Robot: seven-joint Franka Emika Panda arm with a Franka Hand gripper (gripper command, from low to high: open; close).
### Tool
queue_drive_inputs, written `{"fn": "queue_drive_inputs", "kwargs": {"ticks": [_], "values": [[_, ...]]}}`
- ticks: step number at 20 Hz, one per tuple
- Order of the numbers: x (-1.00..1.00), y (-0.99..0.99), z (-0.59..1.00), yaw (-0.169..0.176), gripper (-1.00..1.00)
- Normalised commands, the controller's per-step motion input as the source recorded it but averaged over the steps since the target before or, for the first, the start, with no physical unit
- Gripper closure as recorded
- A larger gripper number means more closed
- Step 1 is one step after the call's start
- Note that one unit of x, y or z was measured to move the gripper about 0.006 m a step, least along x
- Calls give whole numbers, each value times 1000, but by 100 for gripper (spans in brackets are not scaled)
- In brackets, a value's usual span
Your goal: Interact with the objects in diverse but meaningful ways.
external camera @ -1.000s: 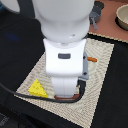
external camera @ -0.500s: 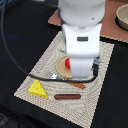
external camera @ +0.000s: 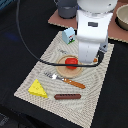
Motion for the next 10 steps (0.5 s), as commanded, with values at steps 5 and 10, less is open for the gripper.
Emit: {"fn": "queue_drive_inputs", "kwargs": {"ticks": [5, 10], "values": [[-455, 3, -497, 0, -100], [-422, 3, -422, 0, -100]]}}
